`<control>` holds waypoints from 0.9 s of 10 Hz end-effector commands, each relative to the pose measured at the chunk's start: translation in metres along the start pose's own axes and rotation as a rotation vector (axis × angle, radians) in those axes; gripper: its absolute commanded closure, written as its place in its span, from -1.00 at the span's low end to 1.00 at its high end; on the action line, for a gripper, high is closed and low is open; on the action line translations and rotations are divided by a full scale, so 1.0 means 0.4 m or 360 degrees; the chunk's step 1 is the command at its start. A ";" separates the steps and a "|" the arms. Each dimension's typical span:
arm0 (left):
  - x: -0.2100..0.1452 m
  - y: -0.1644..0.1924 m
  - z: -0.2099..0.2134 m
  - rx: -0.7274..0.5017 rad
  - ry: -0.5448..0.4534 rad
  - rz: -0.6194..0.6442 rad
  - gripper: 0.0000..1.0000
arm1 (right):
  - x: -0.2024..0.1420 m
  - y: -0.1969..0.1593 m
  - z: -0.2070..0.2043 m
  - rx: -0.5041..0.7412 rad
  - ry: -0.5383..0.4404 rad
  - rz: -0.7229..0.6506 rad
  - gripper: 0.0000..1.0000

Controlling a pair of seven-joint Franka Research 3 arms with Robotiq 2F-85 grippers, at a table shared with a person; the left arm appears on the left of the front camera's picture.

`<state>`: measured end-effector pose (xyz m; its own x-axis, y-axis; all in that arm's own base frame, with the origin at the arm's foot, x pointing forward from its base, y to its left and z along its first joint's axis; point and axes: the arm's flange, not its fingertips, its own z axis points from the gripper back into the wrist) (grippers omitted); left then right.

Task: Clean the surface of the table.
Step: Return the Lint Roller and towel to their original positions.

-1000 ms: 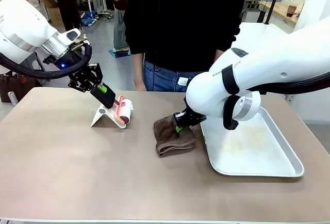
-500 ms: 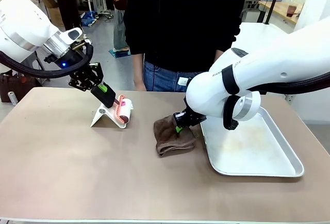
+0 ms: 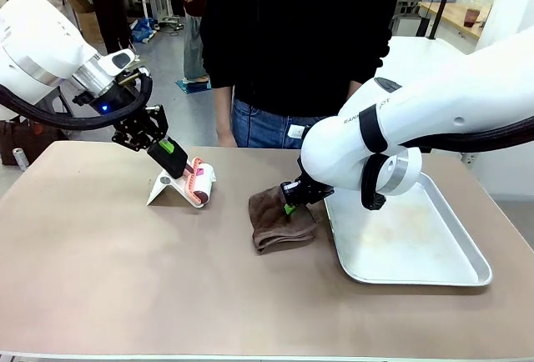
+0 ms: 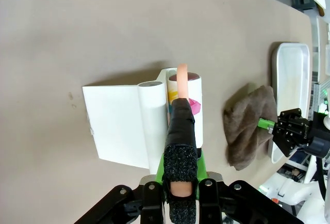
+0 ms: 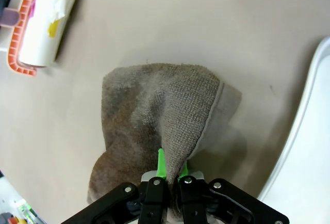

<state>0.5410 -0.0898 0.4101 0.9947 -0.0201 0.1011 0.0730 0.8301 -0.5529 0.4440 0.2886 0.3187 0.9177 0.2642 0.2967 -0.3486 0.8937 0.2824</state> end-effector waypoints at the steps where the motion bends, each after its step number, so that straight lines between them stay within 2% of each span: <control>1: -0.009 -0.010 -0.005 0.0054 -0.0002 -0.0011 0.54 | -0.001 -0.007 0.002 0.0018 -0.0005 0.0008 0.87; 5: -0.006 -0.007 -0.006 0.0053 -0.0004 0.0001 0.54 | -0.001 -0.007 0.002 0.0018 -0.0005 0.0008 0.87; 6: -0.005 -0.006 -0.006 0.0047 0.0002 0.0013 0.25 | -0.001 -0.007 0.002 0.0018 -0.0005 0.0008 0.87; 7: -0.003 -0.004 -0.005 0.0043 0.0002 0.0031 -0.49 | -0.001 -0.007 0.002 0.0018 -0.0005 0.0008 0.87; 8: -0.004 -0.004 -0.002 0.0042 -0.0002 0.0042 -0.94 | 0.000 0.000 0.000 0.0000 0.0000 0.0000 -0.26; 9: -0.004 -0.004 0.001 0.0042 -0.0008 0.0047 -1.00 | 0.000 0.002 0.005 0.0022 -0.0012 0.0004 -0.25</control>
<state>0.5409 -0.0900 0.4100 0.9952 -0.0152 0.0971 0.0664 0.8319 -0.5509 0.4437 0.2890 0.3187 0.9174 0.2650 0.2968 -0.3495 0.8933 0.2825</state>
